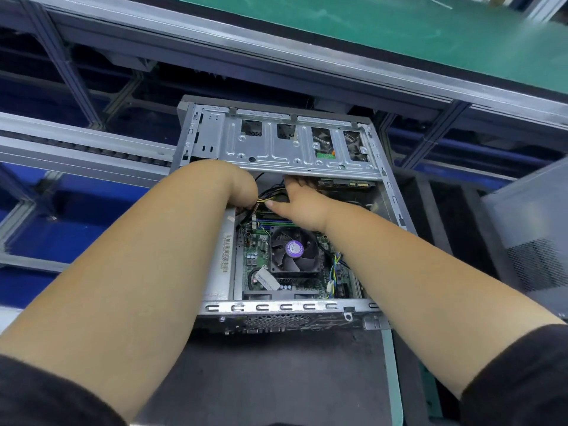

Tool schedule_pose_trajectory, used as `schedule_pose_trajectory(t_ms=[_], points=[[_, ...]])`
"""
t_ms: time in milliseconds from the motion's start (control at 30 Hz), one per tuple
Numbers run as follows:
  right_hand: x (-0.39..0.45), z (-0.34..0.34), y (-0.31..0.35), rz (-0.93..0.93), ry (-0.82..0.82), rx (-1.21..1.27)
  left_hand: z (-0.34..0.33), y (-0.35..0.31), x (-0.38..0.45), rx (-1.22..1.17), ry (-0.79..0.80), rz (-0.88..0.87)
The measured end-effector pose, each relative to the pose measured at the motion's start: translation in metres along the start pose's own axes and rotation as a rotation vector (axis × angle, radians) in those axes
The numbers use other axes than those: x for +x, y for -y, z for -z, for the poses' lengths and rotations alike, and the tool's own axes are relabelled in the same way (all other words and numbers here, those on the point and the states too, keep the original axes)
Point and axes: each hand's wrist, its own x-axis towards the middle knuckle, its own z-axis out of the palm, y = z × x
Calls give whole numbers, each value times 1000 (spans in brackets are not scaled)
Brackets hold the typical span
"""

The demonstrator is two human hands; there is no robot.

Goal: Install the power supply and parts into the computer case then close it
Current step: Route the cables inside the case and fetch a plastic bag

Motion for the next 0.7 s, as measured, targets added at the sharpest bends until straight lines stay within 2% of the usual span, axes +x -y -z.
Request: schedule_pose_trajectory(t_ms=[167, 300, 533, 633, 700], points=[[-29, 23, 16, 66, 173, -20, -1, 1, 1, -5, 43, -47], [-59, 38, 20, 106, 212, 24, 0, -11, -11, 63, 82, -90], [-94, 60, -2, 27, 79, 80, -4, -25, -25, 152, -113, -199], [-103, 64, -14, -4, 93, 137, -6, -32, -29, 117, -231, -246], [-107, 65, -18, -17, 109, 167, -7, -39, -34, 94, -228, -316]])
